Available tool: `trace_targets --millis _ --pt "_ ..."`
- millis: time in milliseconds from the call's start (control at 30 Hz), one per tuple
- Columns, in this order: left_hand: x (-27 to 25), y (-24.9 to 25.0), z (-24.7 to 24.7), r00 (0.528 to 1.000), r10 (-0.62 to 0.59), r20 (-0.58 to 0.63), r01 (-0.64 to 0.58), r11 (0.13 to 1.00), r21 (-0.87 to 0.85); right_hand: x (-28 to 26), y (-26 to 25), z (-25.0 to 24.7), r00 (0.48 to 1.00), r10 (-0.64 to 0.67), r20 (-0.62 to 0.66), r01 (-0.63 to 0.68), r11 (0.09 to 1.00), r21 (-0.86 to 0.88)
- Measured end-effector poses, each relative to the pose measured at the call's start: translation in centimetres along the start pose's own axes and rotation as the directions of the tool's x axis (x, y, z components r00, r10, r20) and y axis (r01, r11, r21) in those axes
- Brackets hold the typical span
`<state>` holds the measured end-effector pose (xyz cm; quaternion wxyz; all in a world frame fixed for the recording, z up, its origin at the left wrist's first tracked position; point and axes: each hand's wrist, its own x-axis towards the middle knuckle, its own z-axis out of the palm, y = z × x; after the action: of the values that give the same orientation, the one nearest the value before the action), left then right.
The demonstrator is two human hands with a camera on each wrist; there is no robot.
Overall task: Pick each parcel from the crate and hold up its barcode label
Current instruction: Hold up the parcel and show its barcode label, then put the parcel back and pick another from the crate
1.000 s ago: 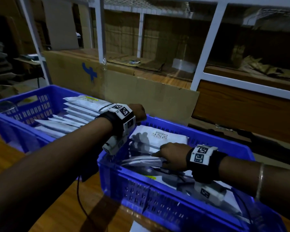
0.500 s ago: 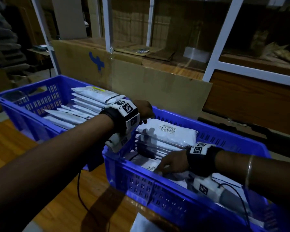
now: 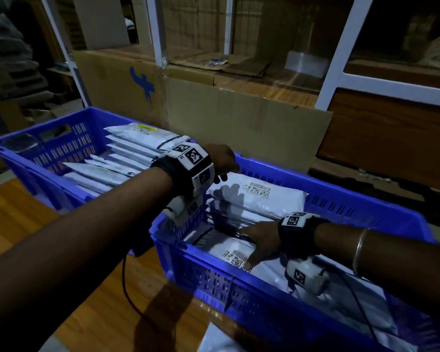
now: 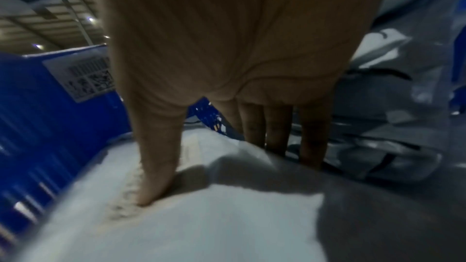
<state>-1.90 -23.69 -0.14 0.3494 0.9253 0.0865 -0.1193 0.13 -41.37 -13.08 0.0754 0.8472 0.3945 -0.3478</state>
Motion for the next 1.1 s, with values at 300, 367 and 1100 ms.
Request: trace_targets --millis 300,367,1100 --pt "-0.1 -0.2 0.0 1.0 -0.006 -0.011 0.006 1.0 0.016 -0.6 -0.7 -1.5 0.993 -0.094 -0.068 0.094 0.996 -0.004" --pt "0.0 -0.2 0.1 1.0 -0.007 0.01 0.007 1.0 0.013 -0.4 -1.0 -1.2 0.994 -0.105 -0.042 0.104 0.994 -0.036" --pt "1.5 4.3 5.6 0.988 0.116 0.098 -0.122 0.991 0.05 -9.6 6.2 -2.7 0.984 0.062 -0.166 -0.007 0.949 0.316"
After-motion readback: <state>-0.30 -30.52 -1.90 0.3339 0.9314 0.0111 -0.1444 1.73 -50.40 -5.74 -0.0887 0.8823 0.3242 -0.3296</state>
